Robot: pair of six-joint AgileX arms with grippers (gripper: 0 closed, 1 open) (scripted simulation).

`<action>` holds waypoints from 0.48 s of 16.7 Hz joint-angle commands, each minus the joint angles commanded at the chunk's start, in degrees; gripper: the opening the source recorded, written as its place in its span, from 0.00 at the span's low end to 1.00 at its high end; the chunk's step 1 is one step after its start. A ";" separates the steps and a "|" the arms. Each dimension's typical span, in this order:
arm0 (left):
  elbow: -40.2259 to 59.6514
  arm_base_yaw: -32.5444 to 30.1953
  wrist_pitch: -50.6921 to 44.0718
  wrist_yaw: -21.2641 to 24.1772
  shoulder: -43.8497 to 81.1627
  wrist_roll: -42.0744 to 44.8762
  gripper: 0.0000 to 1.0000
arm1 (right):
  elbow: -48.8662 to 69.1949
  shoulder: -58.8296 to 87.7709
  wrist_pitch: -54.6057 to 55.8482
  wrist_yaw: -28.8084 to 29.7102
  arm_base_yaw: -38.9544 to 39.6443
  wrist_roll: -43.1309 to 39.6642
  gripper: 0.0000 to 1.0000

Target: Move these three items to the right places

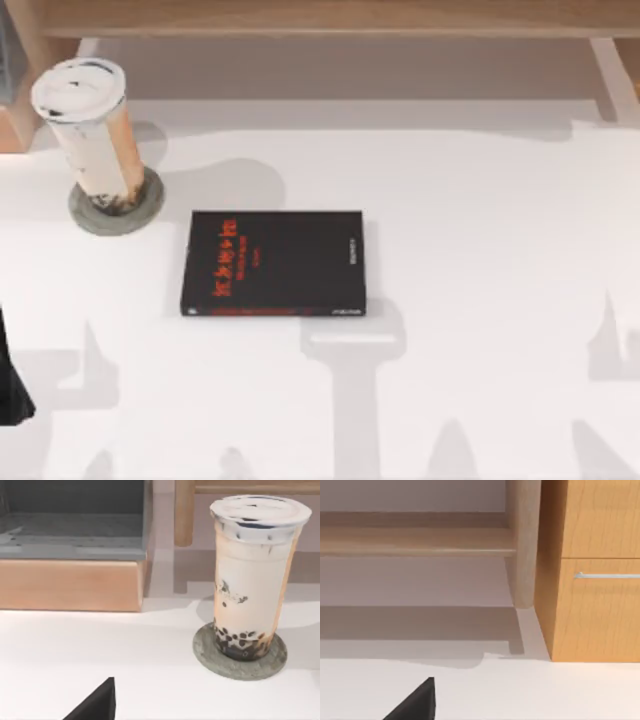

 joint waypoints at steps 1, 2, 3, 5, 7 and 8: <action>0.00 0.00 0.00 0.00 0.00 0.00 1.00 | 0.00 0.00 0.00 0.00 0.00 0.00 1.00; 0.56 0.09 0.41 0.15 0.57 -0.02 1.00 | 0.00 0.00 0.00 0.00 0.00 0.00 1.00; 1.69 0.29 1.23 0.45 1.75 -0.05 1.00 | 0.00 0.00 0.00 0.00 0.00 0.00 1.00; 5.39 1.03 3.89 1.41 5.94 -0.11 1.00 | 0.00 0.00 0.00 0.00 0.00 0.00 1.00; 10.56 2.15 7.62 2.73 12.57 -0.12 1.00 | 0.00 0.00 0.00 0.00 0.00 0.00 1.00; 13.54 2.84 9.80 3.49 16.79 -0.10 1.00 | 0.00 0.00 0.00 0.00 0.00 0.00 1.00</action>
